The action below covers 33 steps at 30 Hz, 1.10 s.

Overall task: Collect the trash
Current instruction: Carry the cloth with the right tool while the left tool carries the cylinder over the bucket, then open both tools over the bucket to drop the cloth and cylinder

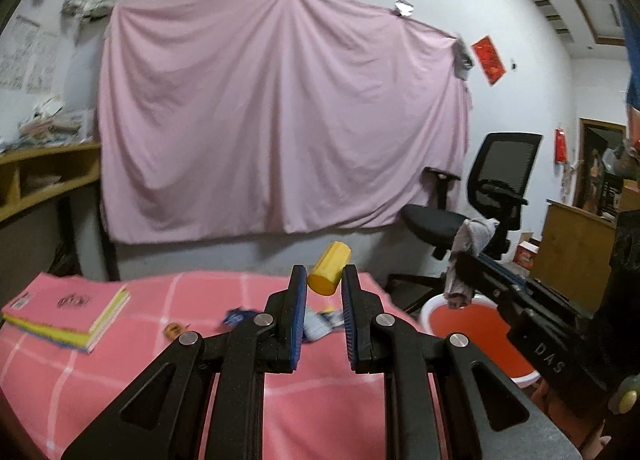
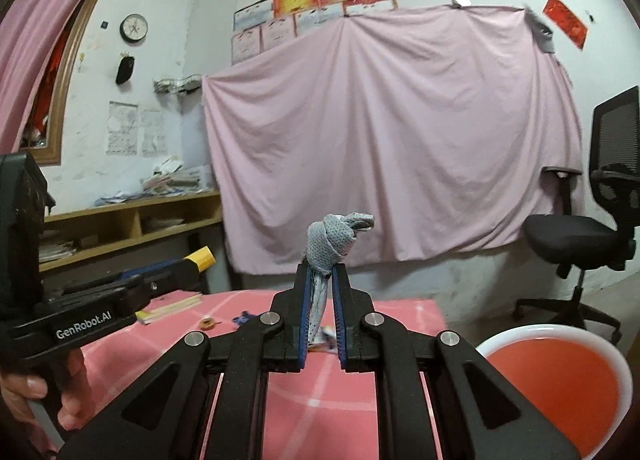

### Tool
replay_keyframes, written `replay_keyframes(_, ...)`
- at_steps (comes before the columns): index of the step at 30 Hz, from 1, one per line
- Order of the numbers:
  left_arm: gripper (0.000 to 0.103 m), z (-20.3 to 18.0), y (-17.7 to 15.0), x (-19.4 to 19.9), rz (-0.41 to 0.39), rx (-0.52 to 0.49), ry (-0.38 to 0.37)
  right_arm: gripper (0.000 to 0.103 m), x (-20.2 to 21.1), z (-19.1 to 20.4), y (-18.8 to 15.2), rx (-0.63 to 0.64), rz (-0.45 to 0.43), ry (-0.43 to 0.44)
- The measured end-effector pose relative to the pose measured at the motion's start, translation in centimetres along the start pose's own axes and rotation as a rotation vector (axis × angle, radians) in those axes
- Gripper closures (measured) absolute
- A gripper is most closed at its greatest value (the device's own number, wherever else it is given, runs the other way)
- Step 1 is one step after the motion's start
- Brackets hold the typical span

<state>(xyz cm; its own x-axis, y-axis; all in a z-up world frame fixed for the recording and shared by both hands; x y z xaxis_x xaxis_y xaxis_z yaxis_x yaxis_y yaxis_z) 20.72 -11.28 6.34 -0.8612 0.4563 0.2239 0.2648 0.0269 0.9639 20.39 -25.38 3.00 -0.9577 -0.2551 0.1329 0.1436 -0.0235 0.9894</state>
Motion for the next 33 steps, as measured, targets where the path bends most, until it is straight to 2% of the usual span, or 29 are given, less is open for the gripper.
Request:
replay_keyframes(9, 0.089, -5.1, 1.1, -2.8, 0.007, -0.064, -0.103, 0.094, 1.9, -5.2, 0.5, -0.054, -0.032, -0.114)
replay_keyframes(18, 0.089, -10.4, 1.2, -6.6, 0.073, -0.104, -0.199, 0.094, 2.9, -9.5, 0.0, -0.128, -0.012, -0.207)
replay_keyframes(33, 0.089, -13.6, 0.0, -11.8, 0.205, -0.081, -0.279, 0.093, 3.5, -13.9, -1.2, -0.208, 0.052, -0.315)
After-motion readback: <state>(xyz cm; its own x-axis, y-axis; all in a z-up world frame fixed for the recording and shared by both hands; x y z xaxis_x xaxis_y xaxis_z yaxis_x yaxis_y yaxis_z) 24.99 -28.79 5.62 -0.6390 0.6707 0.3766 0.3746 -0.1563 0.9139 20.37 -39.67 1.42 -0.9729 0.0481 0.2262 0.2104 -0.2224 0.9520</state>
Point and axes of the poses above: each gripper's, at about its wrist camera, not at the fingertips, and x roughly against the way its jaws point, z to its left, y to its top, the point moved 3 cm from there along -x, roughly the way its jaws point, and after that the axes turned 9 degrees about -y, right-handed, at the moved point
